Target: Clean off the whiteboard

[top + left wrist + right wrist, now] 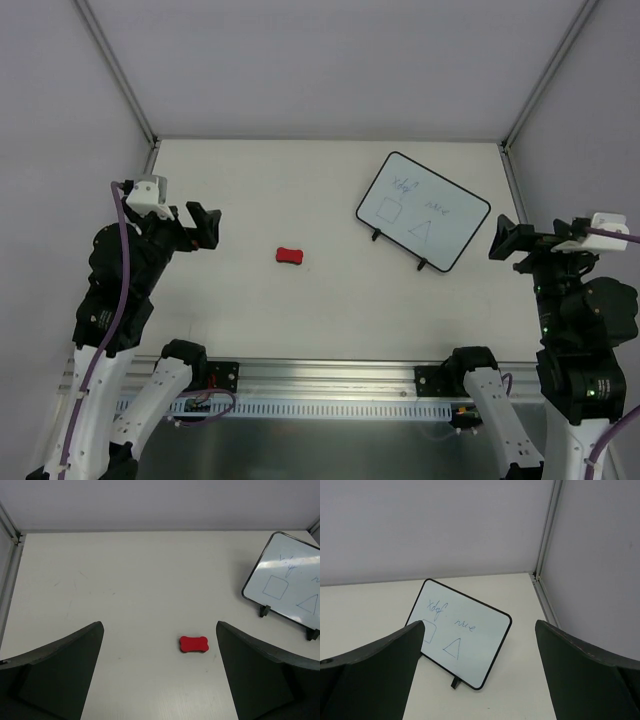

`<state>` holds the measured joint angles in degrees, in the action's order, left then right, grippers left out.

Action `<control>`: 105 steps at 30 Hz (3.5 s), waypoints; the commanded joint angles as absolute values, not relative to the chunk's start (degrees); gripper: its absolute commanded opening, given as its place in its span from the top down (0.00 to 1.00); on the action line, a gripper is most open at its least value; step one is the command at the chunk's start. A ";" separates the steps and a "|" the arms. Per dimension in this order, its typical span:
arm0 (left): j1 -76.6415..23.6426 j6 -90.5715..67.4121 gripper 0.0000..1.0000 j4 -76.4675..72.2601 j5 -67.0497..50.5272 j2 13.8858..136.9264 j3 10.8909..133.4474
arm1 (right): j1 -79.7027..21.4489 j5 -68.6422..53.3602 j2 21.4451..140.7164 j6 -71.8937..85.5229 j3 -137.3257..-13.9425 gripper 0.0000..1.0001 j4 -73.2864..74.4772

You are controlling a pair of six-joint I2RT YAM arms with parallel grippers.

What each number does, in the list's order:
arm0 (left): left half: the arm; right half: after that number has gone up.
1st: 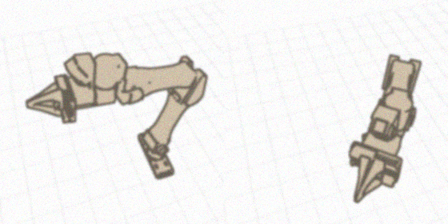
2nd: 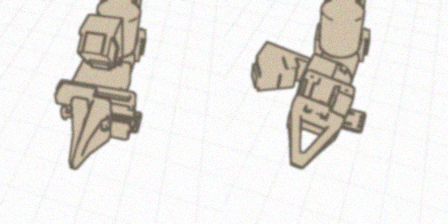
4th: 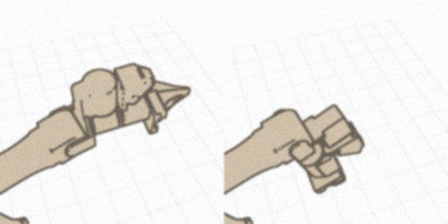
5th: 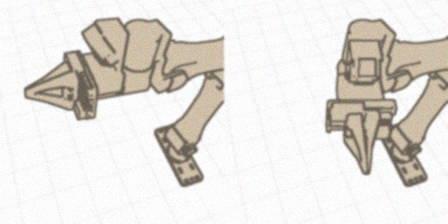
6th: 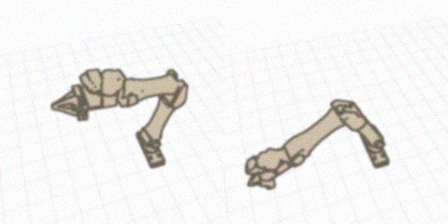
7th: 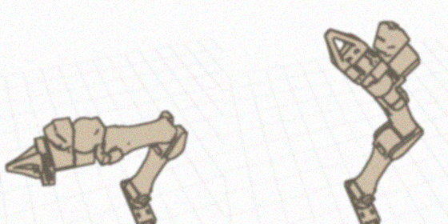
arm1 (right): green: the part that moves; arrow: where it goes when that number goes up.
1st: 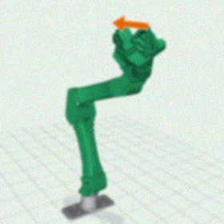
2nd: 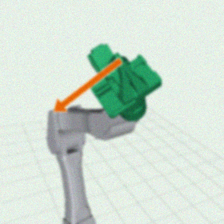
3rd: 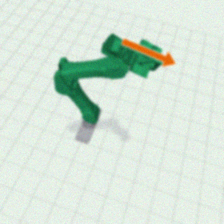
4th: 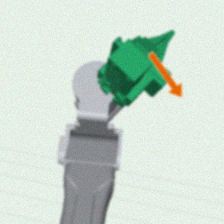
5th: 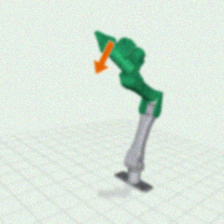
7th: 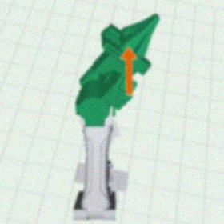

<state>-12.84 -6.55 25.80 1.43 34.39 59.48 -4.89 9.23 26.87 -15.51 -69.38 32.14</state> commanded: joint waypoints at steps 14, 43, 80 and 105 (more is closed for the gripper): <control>-13.71 -6.33 0.01 26.54 -4.13 37.70 58.71 | -4.48 -15.57 43.32 -2.48 -64.78 0.01 35.86; -16.26 4.13 0.01 25.58 -16.52 52.29 54.49 | 31.38 -50.43 91.22 -13.62 -65.65 0.26 12.48; -23.72 12.13 0.01 19.69 -23.03 68.99 55.90 | 30.67 -53.70 87.10 -14.15 -53.53 0.98 8.09; -27.95 41.39 0.13 17.67 -21.53 92.37 61.43 | 30.94 -50.18 86.31 -15.29 -51.33 0.78 7.56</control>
